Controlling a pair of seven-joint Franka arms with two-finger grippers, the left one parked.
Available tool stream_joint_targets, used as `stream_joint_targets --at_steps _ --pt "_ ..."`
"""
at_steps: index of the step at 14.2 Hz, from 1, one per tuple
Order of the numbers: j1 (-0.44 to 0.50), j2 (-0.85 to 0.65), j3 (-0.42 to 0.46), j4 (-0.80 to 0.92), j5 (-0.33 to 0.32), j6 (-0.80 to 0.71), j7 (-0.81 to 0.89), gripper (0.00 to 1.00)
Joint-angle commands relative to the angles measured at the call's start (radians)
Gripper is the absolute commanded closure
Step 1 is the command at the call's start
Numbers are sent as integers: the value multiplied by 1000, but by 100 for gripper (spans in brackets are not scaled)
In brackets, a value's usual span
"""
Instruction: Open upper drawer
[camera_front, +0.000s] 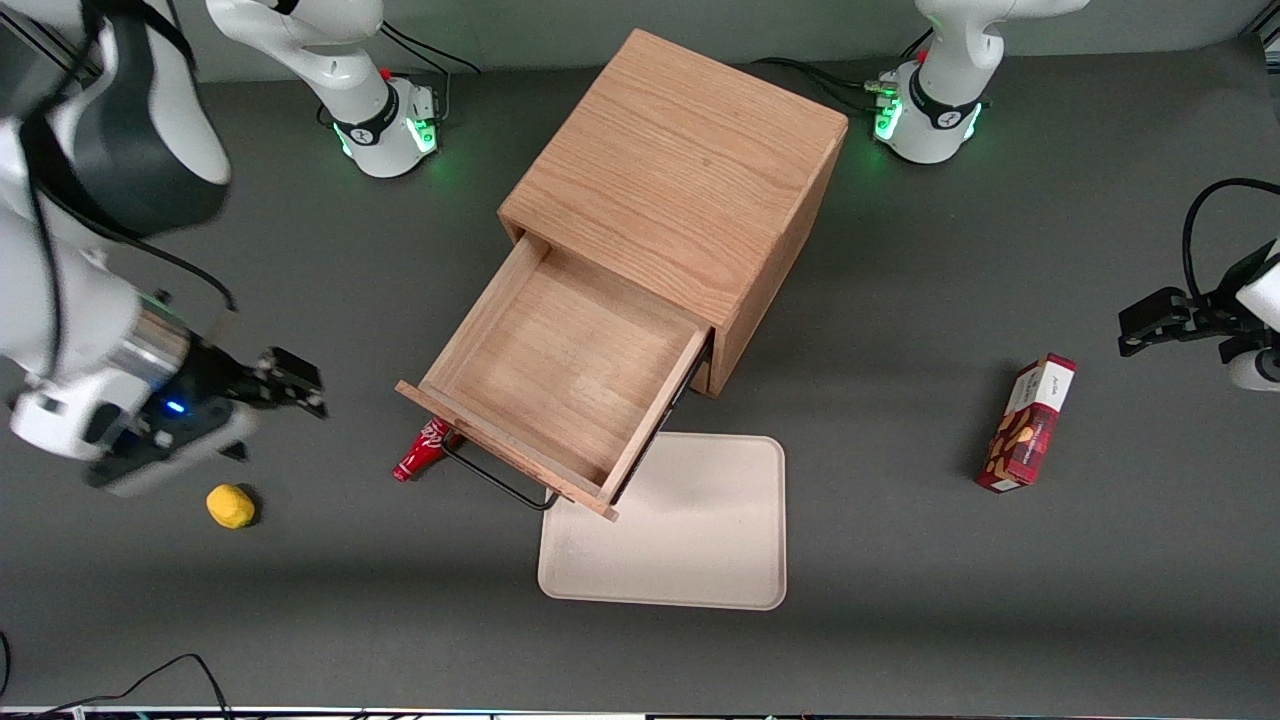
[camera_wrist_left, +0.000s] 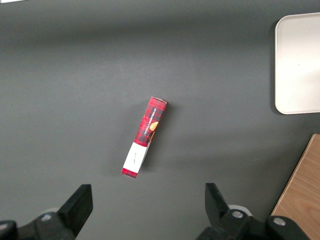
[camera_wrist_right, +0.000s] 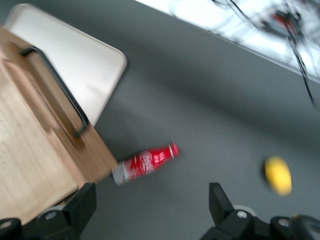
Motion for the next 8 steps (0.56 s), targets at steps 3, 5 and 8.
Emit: stream_joint_targets --at_steps 3,5,8 --pt "-104 -315 -8 -313 26 -92 233 0" --pt "-120 -352 -8 -320 8 -134 233 0" --pt "-120 -346 -8 -317 9 -129 221 0"
